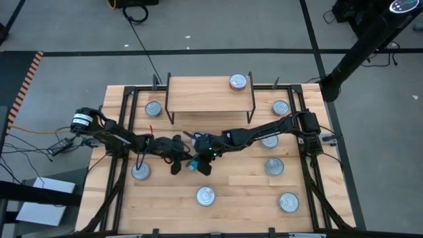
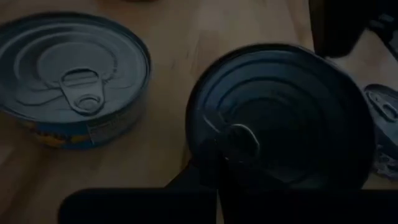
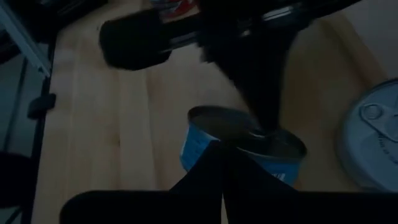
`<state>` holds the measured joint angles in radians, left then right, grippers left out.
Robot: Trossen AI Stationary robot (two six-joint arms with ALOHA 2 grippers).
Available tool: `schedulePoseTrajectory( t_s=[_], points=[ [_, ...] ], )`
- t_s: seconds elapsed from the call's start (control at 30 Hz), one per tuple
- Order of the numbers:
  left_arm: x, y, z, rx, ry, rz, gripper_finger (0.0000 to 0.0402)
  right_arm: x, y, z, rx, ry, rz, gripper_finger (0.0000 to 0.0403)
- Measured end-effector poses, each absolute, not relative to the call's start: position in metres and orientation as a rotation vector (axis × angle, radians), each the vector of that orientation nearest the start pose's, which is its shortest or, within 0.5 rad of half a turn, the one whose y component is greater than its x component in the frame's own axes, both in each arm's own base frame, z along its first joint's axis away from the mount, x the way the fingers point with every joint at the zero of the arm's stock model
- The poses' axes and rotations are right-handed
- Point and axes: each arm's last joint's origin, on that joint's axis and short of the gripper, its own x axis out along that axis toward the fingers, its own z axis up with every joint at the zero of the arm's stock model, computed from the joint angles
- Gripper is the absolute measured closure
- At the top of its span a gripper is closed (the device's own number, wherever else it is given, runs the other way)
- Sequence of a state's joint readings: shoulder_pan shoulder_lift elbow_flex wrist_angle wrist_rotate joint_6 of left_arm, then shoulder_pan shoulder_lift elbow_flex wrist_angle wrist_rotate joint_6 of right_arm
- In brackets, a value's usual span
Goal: Stack canned seafood by type on shelf
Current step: Put the yellow-blue tuna can on the shelf
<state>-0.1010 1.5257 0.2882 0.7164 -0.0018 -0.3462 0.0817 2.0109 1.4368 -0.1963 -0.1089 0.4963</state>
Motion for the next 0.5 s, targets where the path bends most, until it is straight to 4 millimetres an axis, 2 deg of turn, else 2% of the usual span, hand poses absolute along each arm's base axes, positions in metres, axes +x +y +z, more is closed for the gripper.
schedulePoseTrajectory(
  t_s=[0.5],
  points=[
    [0.2303, -0.0277, 0.1092, -0.306, 0.534, -0.012, 0.0402, 0.4408, 0.0335, 0.1940, 0.586, 0.782, -0.014, 0.0398]
  ],
)
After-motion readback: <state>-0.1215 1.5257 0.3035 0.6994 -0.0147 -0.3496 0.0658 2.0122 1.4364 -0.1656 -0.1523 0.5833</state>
